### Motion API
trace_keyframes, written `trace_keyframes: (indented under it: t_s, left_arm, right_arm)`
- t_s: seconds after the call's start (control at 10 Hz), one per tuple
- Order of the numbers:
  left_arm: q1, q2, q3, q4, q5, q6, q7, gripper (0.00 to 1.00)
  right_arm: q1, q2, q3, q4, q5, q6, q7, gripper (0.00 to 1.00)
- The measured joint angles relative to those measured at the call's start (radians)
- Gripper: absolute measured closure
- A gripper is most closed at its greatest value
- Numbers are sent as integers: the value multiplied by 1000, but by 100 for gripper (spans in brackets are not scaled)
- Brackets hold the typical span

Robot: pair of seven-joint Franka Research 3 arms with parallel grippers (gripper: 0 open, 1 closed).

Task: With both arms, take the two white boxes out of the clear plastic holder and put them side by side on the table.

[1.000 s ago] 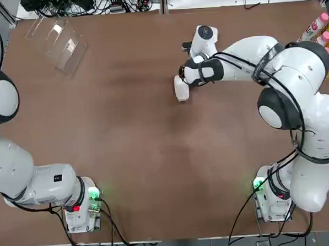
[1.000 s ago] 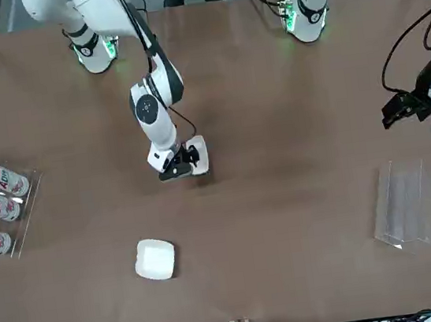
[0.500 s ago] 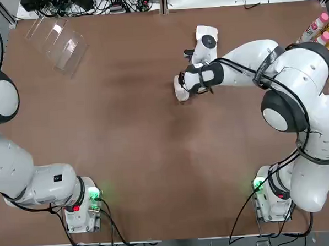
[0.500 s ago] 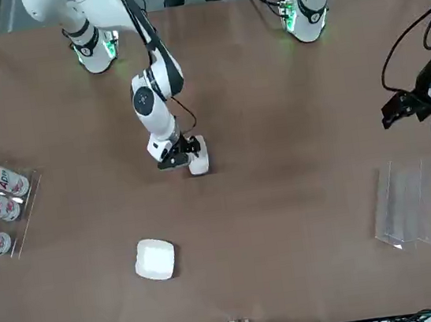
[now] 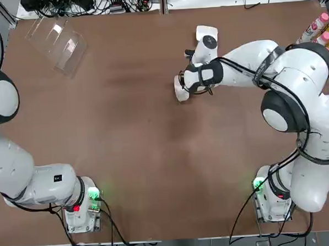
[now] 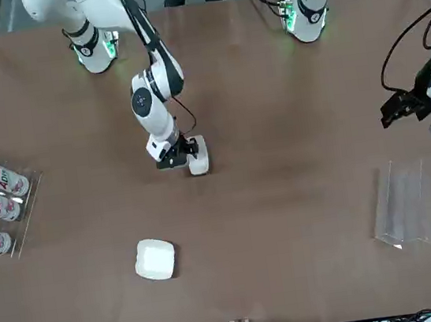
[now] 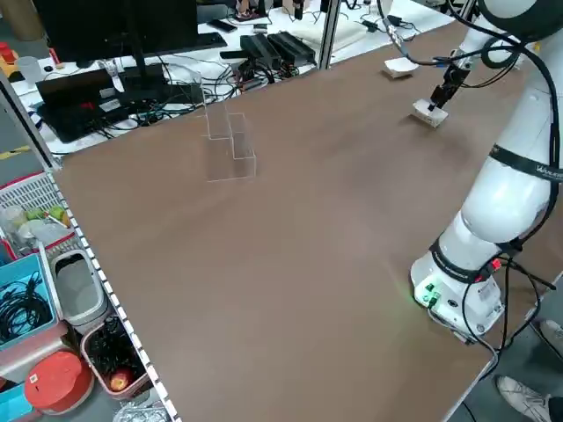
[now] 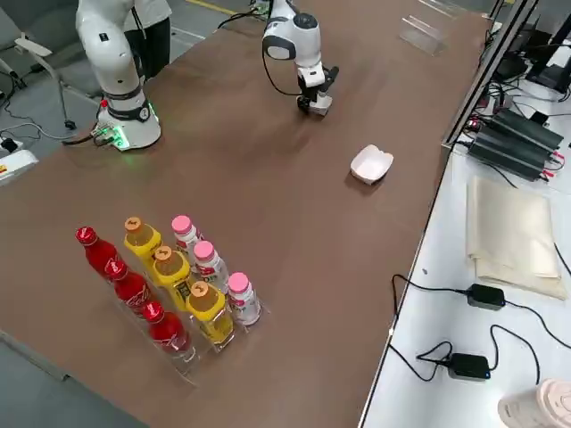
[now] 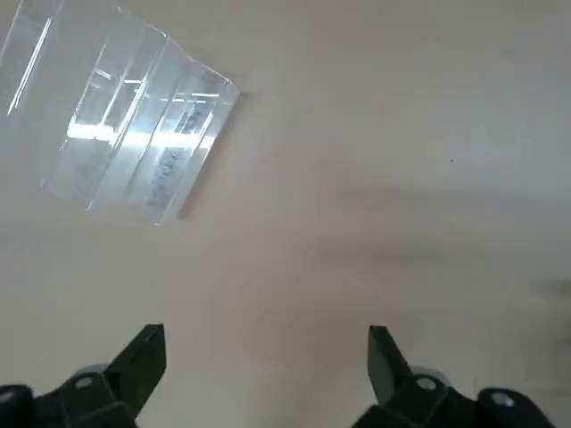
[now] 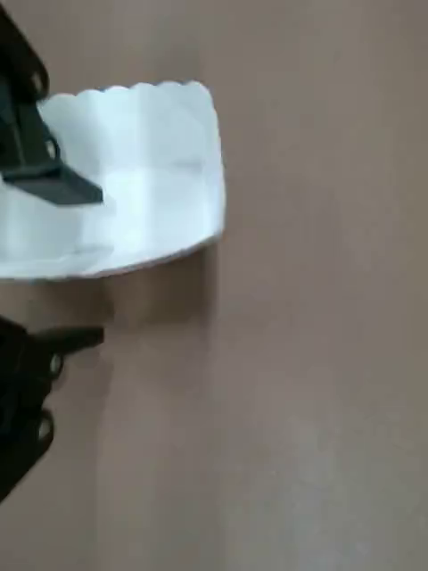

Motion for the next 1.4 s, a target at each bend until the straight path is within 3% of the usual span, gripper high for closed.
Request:
trace_keyframes:
  t_s: [0.3,0.4,0.7,1.1,1.2,1.4]
  left_arm:
    - [14,0,4,0,0,-26,0,0]
    - [22,0,4,0,0,-27,1,0]
    - [22,0,-1,1,0,-29,2,0]
    - [15,0,-9,1,0,-29,1,0]
    - [14,0,-12,1,0,-30,0,0]
    - [13,0,-17,1,0,-30,0,0]
  right_arm:
    - [18,0,1,-1,1,16,8,93]
    - [18,0,-1,-1,2,16,10,98]
    - [-14,-11,-12,5,12,-37,46,98]
    - [-181,-178,-31,33,19,-222,300,98]
    - [-196,-208,-57,33,19,-251,318,98]
    - [-201,-243,-152,34,19,-310,365,98]
